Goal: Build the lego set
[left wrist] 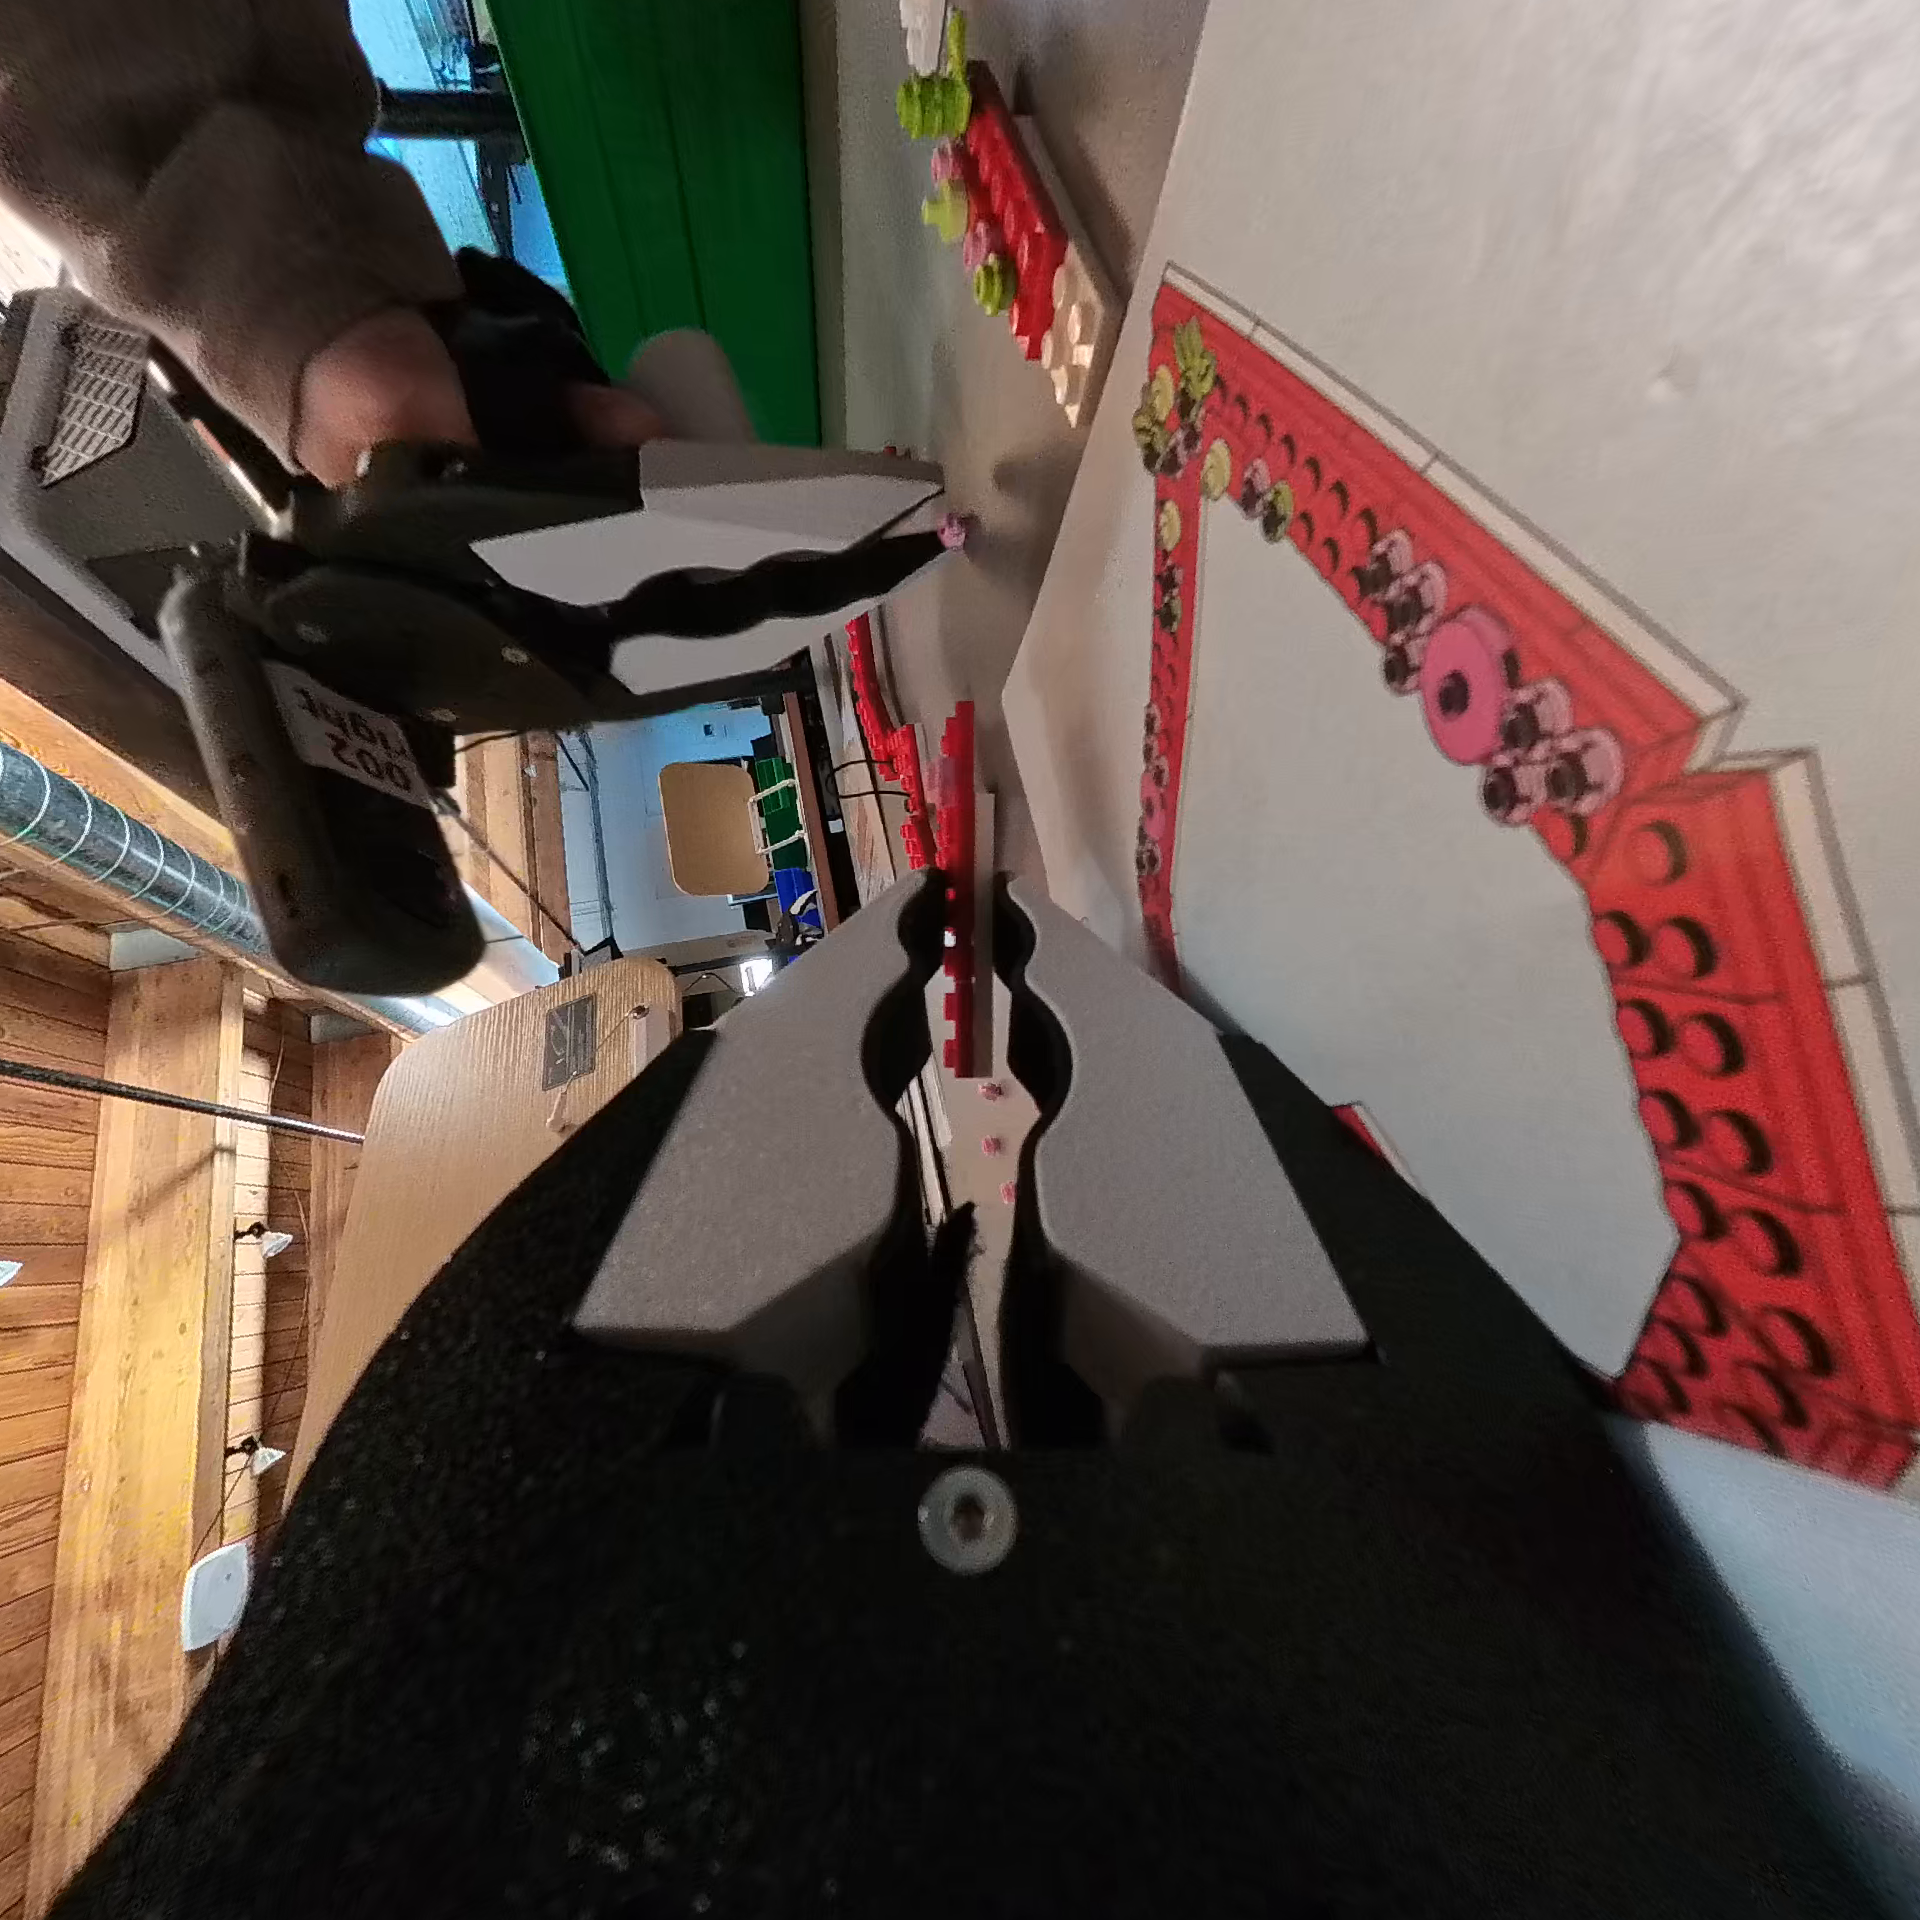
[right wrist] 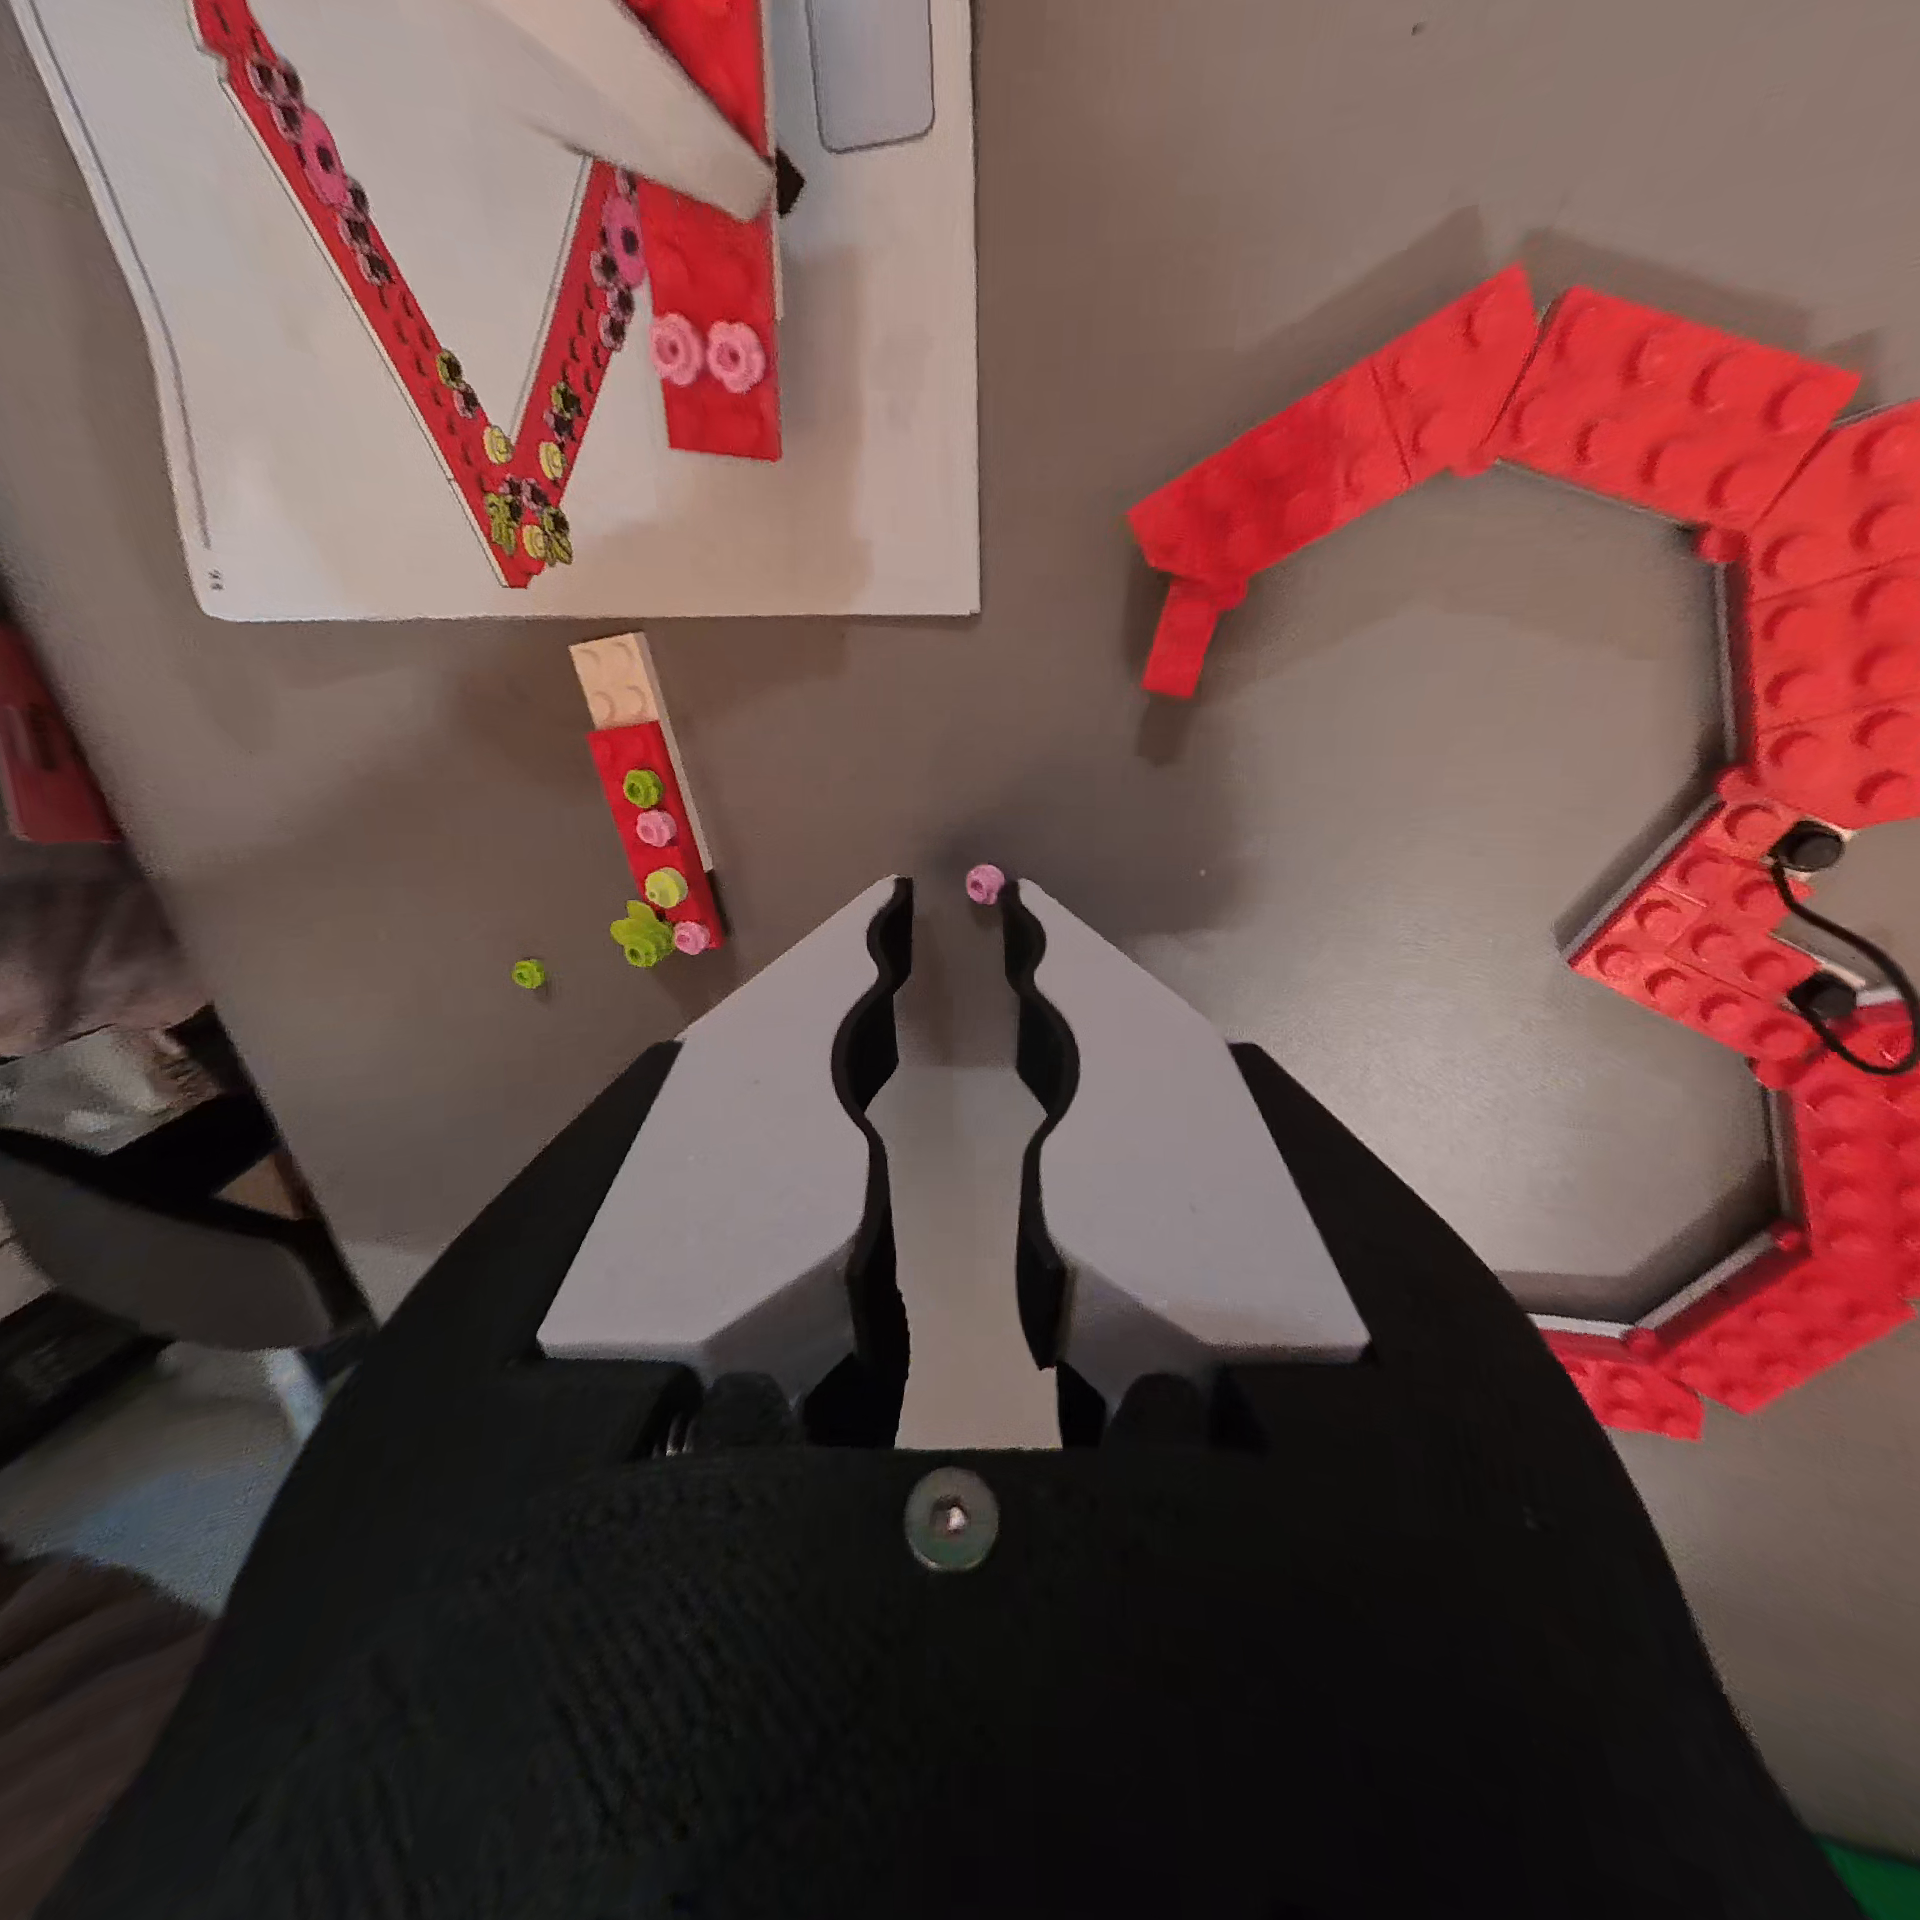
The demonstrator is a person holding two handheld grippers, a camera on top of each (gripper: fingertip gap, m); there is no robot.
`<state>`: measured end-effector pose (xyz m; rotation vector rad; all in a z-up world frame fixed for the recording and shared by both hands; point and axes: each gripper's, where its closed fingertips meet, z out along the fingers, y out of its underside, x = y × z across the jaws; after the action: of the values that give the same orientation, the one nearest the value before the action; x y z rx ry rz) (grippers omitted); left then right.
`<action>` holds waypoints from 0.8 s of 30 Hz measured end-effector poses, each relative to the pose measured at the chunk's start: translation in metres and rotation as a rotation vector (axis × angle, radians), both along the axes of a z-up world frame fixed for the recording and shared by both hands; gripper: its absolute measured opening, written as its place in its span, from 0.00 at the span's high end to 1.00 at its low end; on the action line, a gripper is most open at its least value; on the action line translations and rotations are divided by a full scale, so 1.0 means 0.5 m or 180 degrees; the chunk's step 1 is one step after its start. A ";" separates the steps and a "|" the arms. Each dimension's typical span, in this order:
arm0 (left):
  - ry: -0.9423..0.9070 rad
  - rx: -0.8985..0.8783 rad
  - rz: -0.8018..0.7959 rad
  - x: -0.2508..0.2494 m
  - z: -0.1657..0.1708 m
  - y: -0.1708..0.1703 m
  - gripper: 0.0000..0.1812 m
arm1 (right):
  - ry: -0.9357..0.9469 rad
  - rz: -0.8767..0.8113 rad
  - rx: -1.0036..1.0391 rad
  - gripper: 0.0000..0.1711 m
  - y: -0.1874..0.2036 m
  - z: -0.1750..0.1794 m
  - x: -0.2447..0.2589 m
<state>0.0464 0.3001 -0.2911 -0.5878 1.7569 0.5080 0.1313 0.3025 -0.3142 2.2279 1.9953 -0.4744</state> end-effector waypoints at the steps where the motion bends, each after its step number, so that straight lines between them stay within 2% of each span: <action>1: 0.0001 -0.0006 0.0001 0.000 0.000 0.000 0.97 | 0.0057 0.0017 0.0095 0.90 0.001 0.000 0.001; 8: 0.0006 -0.0046 0.0007 0.000 -0.003 0.001 0.97 | 0.0416 0.0072 0.0784 0.86 0.012 0.000 0.009; 11: 0.0008 -0.0052 0.0011 -0.001 -0.003 0.002 0.97 | 0.0578 0.0019 0.1060 0.89 0.024 -0.001 0.011; 15: 0.0009 -0.0038 0.0007 -0.001 -0.002 0.002 0.97 | 0.1044 -0.0282 0.1067 0.93 0.019 0.008 -0.001; 24: 0.0011 -0.0035 0.0005 -0.002 -0.003 0.001 0.97 | 0.1443 -0.0545 0.1204 0.96 0.027 -0.001 -0.005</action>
<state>0.0456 0.3008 -0.2925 -0.5962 1.7637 0.5011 0.1288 0.3160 -0.3146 2.7376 2.2719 -0.7308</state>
